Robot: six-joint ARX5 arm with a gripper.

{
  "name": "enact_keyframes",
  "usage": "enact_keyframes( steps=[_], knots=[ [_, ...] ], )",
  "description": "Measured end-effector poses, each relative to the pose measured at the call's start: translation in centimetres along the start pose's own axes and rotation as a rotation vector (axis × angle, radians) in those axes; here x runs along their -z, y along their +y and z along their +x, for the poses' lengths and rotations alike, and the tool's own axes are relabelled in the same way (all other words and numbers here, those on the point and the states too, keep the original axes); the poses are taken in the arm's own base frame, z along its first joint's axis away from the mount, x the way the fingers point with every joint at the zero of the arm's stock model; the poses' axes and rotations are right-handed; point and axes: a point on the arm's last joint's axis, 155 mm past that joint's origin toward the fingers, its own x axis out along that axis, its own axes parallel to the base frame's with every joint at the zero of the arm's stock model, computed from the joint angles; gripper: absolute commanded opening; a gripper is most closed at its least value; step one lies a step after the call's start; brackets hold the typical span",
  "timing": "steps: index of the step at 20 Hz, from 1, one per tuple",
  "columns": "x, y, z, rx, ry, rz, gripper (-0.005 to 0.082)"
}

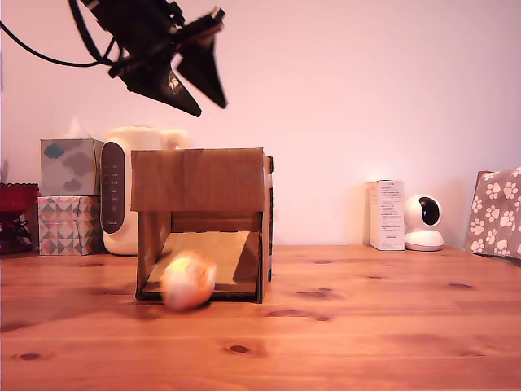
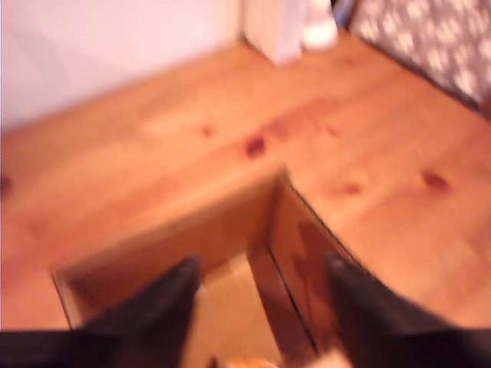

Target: Drop the footbag into the cardboard dice tower

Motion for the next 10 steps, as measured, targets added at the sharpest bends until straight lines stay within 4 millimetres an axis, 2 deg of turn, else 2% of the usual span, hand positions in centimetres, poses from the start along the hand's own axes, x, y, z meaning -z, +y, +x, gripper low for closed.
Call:
enact_keyframes(
  steps=[2, 6, 8, 10],
  knots=[
    [0.2, -0.6, -1.5, 0.018, 0.009, 0.002, -0.0024],
    [-0.5, -2.1, -5.2, 0.059, -0.096, 0.028, -0.0024],
    [1.0, -2.4, -6.1, 0.067, -0.14, 0.038, -0.0024],
    [3.6, -2.5, -5.7, 0.074, -0.148, 0.035, -0.0024]
  ],
)
